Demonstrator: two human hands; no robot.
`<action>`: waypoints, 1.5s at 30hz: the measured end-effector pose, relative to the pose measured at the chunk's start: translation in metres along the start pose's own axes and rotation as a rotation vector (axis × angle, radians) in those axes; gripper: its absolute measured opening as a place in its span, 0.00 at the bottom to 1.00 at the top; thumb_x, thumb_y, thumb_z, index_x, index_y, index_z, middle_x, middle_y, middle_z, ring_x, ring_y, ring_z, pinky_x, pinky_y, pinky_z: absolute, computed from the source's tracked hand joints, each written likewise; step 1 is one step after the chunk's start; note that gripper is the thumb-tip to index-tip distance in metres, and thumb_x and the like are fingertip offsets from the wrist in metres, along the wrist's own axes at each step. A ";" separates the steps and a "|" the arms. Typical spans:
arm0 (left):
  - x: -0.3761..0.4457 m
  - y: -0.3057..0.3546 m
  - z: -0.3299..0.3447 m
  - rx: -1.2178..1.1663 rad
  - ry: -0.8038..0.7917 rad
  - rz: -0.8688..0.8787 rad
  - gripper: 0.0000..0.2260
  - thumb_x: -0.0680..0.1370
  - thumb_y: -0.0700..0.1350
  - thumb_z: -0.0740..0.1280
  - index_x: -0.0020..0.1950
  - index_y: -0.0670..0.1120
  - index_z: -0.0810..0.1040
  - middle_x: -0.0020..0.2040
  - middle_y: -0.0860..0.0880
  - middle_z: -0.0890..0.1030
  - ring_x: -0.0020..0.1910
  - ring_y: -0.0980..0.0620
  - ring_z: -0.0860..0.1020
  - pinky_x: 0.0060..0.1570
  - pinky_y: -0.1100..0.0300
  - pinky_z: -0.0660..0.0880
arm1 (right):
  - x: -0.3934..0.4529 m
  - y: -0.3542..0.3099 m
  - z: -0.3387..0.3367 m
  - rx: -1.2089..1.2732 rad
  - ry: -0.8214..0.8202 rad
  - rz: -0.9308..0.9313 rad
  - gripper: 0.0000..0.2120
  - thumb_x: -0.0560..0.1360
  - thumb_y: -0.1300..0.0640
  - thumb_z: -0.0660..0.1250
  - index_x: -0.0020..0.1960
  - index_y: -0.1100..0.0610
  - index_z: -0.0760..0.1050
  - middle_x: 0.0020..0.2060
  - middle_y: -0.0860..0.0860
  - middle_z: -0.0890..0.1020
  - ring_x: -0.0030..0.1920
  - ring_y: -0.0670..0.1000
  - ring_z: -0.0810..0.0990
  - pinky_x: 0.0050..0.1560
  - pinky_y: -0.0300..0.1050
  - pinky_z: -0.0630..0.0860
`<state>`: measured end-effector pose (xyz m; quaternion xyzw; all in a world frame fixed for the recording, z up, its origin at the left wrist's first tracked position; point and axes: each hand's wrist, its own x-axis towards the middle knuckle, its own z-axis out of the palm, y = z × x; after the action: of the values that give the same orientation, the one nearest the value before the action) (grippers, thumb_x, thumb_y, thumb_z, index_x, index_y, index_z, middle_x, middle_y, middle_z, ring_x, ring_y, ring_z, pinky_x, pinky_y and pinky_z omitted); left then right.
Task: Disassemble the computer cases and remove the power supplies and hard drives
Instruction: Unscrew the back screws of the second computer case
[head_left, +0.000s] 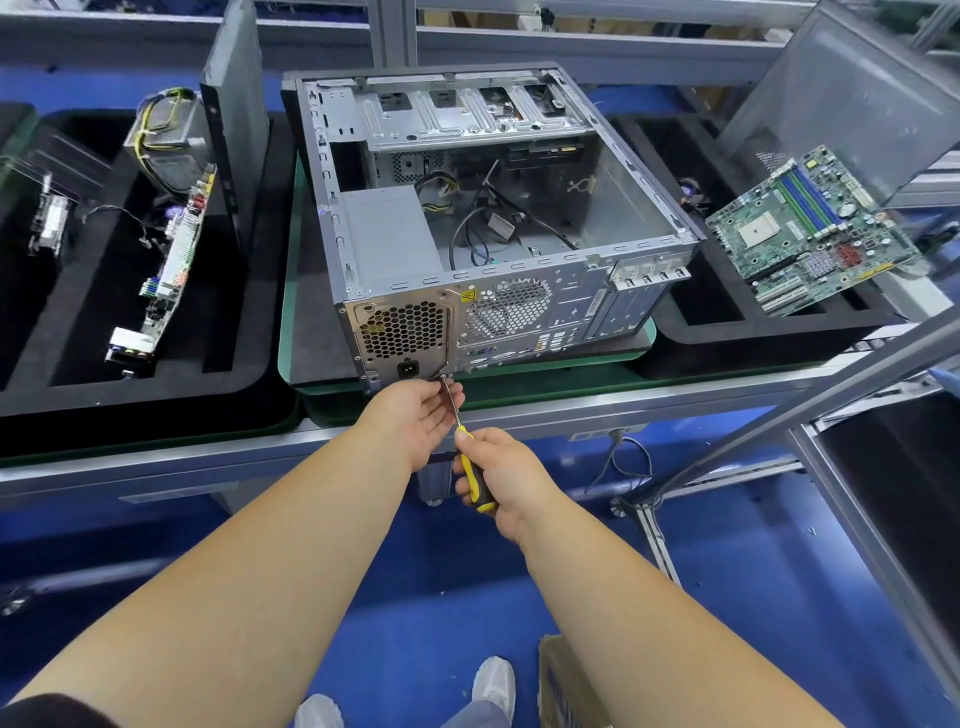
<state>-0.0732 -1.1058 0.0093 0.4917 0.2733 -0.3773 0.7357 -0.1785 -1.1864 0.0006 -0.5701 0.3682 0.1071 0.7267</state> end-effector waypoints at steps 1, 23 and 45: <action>0.000 0.000 0.000 0.002 0.000 0.003 0.11 0.83 0.38 0.58 0.48 0.40 0.79 0.39 0.46 0.84 0.43 0.52 0.82 0.40 0.61 0.75 | 0.000 0.001 0.001 -0.012 0.005 -0.001 0.08 0.80 0.51 0.66 0.48 0.55 0.74 0.36 0.52 0.78 0.28 0.47 0.75 0.29 0.41 0.74; 0.002 -0.001 0.001 0.023 0.025 0.015 0.08 0.82 0.41 0.62 0.47 0.41 0.79 0.34 0.48 0.85 0.39 0.54 0.83 0.34 0.63 0.75 | 0.001 -0.002 -0.002 -0.021 0.008 0.025 0.08 0.79 0.51 0.68 0.47 0.56 0.74 0.37 0.52 0.77 0.28 0.47 0.72 0.28 0.40 0.71; 0.000 0.002 0.012 0.028 0.083 -0.009 0.08 0.82 0.40 0.62 0.45 0.40 0.77 0.41 0.46 0.81 0.41 0.52 0.80 0.37 0.62 0.75 | 0.006 0.001 -0.008 -0.083 0.017 -0.025 0.07 0.80 0.52 0.67 0.50 0.56 0.74 0.37 0.51 0.79 0.30 0.46 0.76 0.30 0.39 0.75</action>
<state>-0.0713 -1.1163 0.0146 0.5159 0.3005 -0.3634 0.7152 -0.1787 -1.1949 -0.0048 -0.6051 0.3626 0.1082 0.7005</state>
